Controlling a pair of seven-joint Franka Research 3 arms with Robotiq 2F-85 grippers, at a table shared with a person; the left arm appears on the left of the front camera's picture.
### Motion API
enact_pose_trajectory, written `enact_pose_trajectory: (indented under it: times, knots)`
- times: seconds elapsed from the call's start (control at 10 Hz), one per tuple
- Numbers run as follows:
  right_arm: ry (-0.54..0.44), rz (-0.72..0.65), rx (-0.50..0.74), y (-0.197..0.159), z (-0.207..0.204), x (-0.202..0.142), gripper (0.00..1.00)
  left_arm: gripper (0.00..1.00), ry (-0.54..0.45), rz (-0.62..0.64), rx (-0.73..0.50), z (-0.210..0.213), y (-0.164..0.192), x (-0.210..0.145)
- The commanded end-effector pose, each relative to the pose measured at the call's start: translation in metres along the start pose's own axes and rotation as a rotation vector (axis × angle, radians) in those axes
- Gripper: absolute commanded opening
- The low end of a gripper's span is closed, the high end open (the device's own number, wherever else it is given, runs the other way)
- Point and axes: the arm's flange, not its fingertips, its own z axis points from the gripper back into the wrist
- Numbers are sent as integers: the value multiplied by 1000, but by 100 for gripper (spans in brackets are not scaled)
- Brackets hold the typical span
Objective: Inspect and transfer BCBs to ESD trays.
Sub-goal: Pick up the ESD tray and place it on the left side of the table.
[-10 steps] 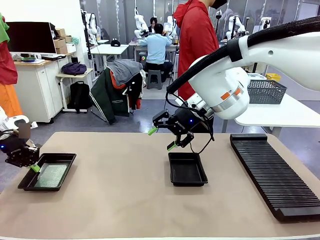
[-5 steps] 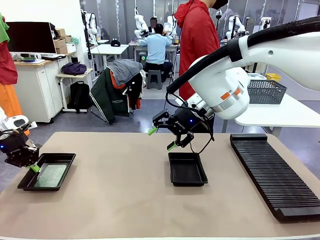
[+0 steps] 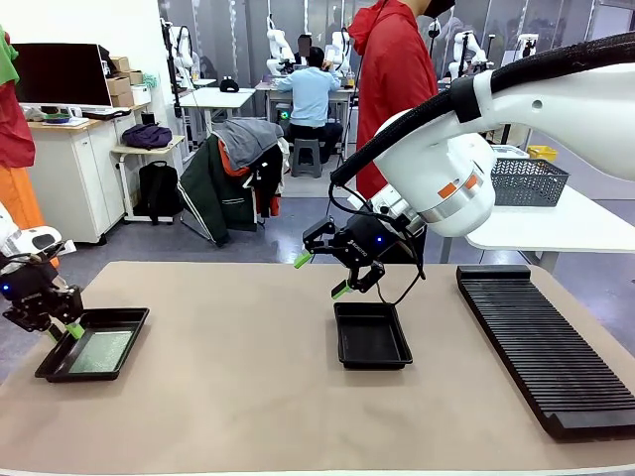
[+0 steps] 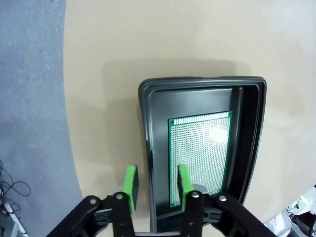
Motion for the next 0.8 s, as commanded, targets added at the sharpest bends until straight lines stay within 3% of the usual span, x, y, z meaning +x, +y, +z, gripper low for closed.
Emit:
enact_pose_trajectory:
  times: [0.0, 0.4, 0.7]
  knots:
    - [3, -3, -6, 1, -2, 2, 100, 62, 38, 21, 82, 16, -11, -12]
    - [3, -3, -6, 1, -2, 2, 100, 97, 70, -21, 195, 60, -28, -14]
    - [3, -3, -6, 1, -2, 2, 100, 100, 104, -47, 264, 112, -47, -24]
